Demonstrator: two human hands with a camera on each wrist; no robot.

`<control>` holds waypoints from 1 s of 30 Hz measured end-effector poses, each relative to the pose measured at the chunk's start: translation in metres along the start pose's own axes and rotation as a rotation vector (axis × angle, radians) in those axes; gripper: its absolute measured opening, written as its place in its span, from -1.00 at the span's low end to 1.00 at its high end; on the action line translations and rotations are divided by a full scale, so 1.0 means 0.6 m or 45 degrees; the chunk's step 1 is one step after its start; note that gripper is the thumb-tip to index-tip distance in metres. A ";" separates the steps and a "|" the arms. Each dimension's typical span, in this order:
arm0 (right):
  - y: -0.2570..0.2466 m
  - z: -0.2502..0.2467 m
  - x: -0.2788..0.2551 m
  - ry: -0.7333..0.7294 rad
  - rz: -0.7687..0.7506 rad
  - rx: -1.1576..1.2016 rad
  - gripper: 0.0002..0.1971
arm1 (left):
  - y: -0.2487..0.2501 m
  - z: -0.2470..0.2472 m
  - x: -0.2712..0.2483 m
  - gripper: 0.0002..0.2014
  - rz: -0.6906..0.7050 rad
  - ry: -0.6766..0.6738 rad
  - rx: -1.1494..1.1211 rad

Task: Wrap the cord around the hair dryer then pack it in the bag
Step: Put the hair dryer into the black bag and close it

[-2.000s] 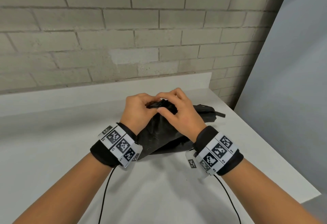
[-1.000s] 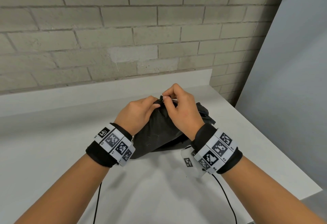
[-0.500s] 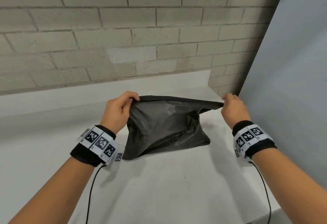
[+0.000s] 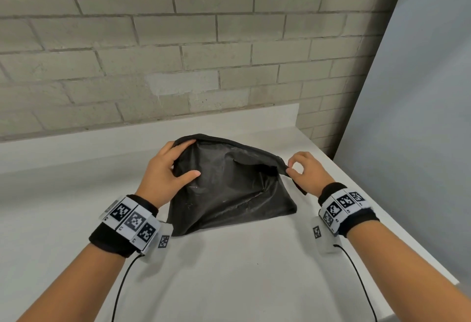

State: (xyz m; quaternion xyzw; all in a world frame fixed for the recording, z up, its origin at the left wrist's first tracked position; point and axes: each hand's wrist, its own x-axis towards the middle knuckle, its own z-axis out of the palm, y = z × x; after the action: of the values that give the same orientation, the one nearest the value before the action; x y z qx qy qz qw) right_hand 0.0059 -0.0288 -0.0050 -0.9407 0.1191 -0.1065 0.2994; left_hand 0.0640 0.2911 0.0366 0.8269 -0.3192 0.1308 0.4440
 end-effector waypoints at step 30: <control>0.121 -0.140 0.267 -0.041 -0.551 -0.238 -0.70 | -0.055 0.145 0.230 -0.70 -0.515 -0.353 0.311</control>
State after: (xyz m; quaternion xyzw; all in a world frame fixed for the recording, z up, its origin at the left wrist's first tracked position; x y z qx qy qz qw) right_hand 0.1235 -0.1777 0.0402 -0.9695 -0.0808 -0.1416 0.1830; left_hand 0.1846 0.1766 0.0343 0.9313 -0.1873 -0.0374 0.3103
